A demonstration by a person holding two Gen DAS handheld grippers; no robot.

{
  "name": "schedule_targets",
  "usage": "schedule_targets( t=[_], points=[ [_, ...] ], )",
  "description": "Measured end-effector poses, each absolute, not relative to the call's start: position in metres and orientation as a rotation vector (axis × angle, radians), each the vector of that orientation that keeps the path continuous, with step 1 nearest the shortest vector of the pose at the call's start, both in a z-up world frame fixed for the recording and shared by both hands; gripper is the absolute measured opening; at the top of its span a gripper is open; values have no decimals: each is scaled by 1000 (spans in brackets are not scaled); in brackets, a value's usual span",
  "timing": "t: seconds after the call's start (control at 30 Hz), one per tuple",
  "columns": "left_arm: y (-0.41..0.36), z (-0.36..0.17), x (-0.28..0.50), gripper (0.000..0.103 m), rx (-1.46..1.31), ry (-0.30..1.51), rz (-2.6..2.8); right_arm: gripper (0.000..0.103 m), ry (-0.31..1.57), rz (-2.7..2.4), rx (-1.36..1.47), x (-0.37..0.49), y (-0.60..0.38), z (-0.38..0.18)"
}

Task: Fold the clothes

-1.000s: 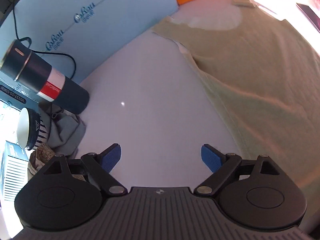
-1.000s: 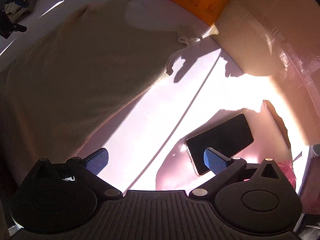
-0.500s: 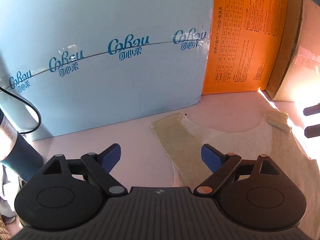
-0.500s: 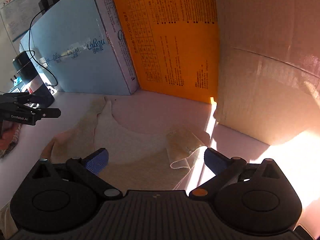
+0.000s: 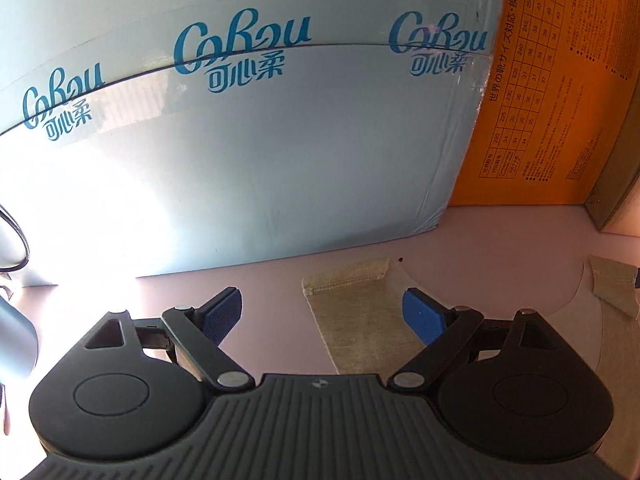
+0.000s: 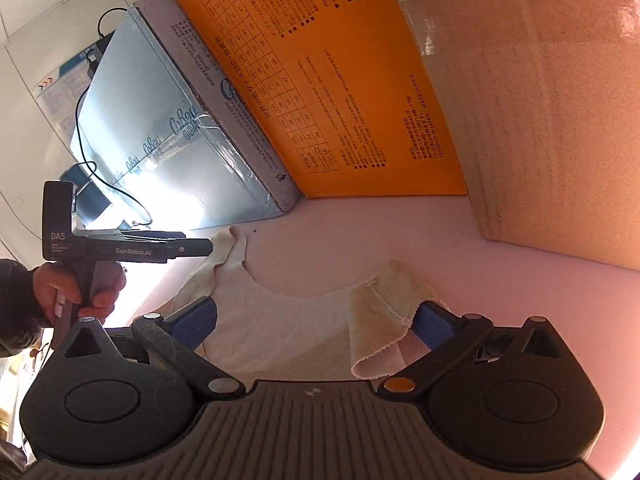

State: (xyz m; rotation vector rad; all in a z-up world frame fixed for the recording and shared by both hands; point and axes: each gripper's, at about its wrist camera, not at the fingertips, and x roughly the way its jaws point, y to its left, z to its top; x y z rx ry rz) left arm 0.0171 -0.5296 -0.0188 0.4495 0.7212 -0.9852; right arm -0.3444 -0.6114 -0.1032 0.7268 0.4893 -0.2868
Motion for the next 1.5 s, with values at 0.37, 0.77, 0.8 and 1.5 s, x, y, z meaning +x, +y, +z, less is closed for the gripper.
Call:
schedule_targets(
  t=[0.37, 0.77, 0.8, 1.5],
  points=[
    [-537, -27, 7, 87, 479, 718, -964, 103, 416, -392, 661, -346, -625, -90],
    [-532, -29, 0, 87, 484, 705, -940, 103, 478, -435, 693, -342, -636, -103],
    [-532, -29, -2, 87, 489, 703, -935, 103, 479, -437, 694, -342, -635, -102],
    [-516, -11, -29, 86, 429, 598, -902, 103, 409, -477, 618, -370, -620, -76]
  ],
)
